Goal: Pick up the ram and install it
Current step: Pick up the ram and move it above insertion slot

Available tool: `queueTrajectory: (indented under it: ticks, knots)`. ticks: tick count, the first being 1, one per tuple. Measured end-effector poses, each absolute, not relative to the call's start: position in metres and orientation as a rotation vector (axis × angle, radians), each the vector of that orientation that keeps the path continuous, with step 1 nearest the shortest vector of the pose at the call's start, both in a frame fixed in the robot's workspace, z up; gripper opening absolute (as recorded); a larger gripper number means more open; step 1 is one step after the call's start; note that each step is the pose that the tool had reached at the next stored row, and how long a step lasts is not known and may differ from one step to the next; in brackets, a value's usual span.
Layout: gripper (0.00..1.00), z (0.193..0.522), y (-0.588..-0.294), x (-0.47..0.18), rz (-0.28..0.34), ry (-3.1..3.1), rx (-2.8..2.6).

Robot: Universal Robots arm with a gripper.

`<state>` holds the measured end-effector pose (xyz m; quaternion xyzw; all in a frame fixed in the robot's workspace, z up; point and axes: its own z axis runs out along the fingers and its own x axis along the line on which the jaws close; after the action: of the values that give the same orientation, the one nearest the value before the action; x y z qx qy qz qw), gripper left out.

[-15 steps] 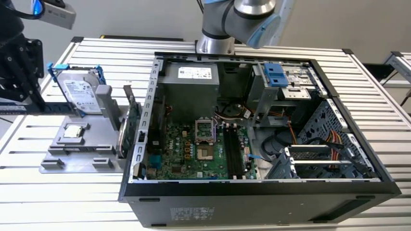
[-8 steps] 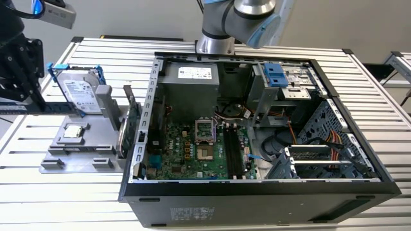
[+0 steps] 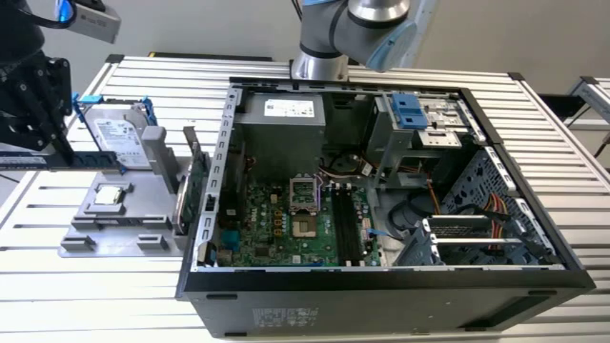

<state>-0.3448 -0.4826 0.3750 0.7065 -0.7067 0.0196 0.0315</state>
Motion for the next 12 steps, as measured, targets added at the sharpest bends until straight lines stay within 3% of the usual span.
queueTrajectory:
  ticks: [12]
  knots:
    - [0.00,0.375,-0.483,-0.332,0.060,-2.177,2.176]
